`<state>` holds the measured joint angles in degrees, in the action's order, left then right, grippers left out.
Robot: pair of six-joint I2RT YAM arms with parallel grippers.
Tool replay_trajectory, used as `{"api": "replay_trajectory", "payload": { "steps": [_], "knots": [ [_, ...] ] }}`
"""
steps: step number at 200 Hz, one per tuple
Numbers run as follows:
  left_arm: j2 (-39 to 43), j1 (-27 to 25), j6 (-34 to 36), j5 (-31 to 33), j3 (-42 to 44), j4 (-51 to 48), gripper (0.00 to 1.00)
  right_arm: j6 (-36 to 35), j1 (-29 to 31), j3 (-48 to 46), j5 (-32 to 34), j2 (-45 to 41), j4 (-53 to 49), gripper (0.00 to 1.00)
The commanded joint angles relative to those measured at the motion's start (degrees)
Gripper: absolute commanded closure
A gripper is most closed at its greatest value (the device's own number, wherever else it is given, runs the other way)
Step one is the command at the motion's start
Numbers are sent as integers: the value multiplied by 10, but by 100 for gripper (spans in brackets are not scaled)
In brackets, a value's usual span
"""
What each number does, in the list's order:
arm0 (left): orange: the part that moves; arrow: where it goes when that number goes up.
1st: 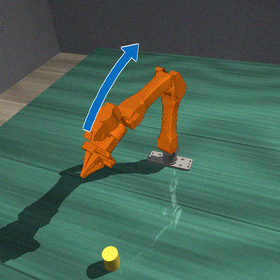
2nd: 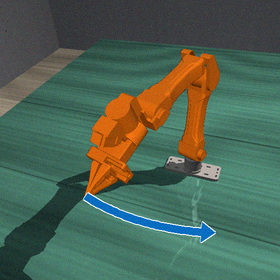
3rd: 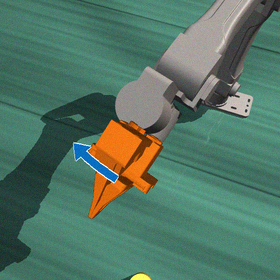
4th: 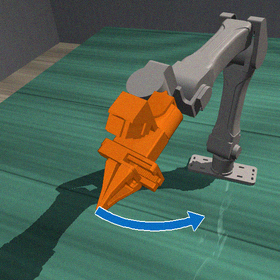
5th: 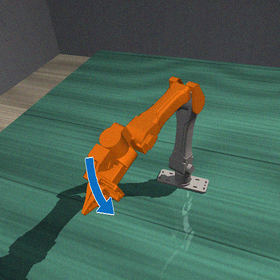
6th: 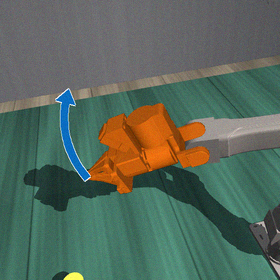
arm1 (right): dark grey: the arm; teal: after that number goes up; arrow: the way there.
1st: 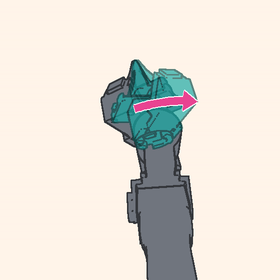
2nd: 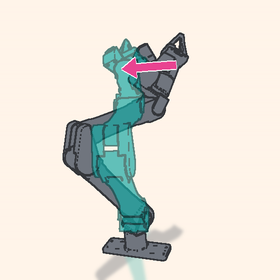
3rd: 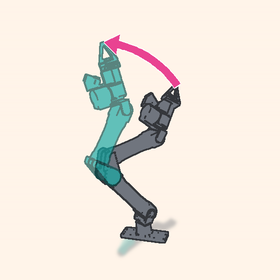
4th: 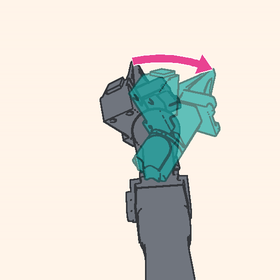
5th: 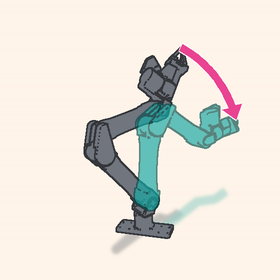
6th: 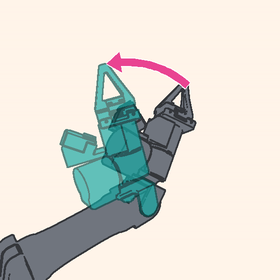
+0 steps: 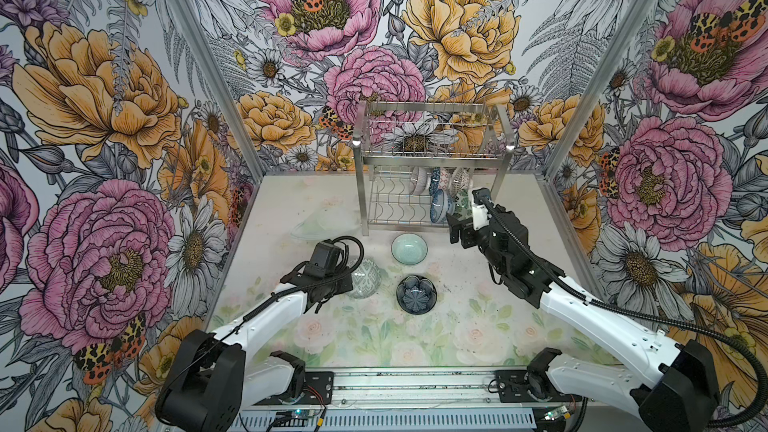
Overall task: Load the bowls into the dish rack
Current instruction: 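Grasp and lift the green ikat bowl rim with left gripper while right gripper approaches, then close right gripper on the green ikat bowl rim beside the left gripper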
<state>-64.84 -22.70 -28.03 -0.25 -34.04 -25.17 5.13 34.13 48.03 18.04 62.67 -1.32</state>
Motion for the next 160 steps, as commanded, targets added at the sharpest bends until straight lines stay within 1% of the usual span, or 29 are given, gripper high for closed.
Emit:
{"api": "replay_trajectory", "payload": {
  "steps": [1,14,20,25,62,85,105,139,160],
  "knots": [
    [49,-37,36,72,-58,26,100,14,-3,5,-23,-21,-8,0],
    [55,-66,55,111,-84,39,100,24,-2,9,-31,-26,-11,0],
    [54,-76,66,117,-99,45,100,27,-1,12,-37,-29,-12,0],
    [50,-84,72,142,-111,49,100,30,0,14,-42,-31,-12,0],
    [-8,-116,145,174,-196,95,100,47,27,43,-81,-37,-23,0],
    [-52,-128,174,176,-239,122,100,52,49,62,-105,-33,-34,0],
    [-85,-139,184,170,-267,144,100,64,63,73,-137,-19,-33,0],
    [-123,-162,189,152,-302,178,100,96,70,82,-142,29,-6,0],
    [-141,-174,185,138,-314,197,100,107,71,95,-126,74,4,1]
  ]
}}
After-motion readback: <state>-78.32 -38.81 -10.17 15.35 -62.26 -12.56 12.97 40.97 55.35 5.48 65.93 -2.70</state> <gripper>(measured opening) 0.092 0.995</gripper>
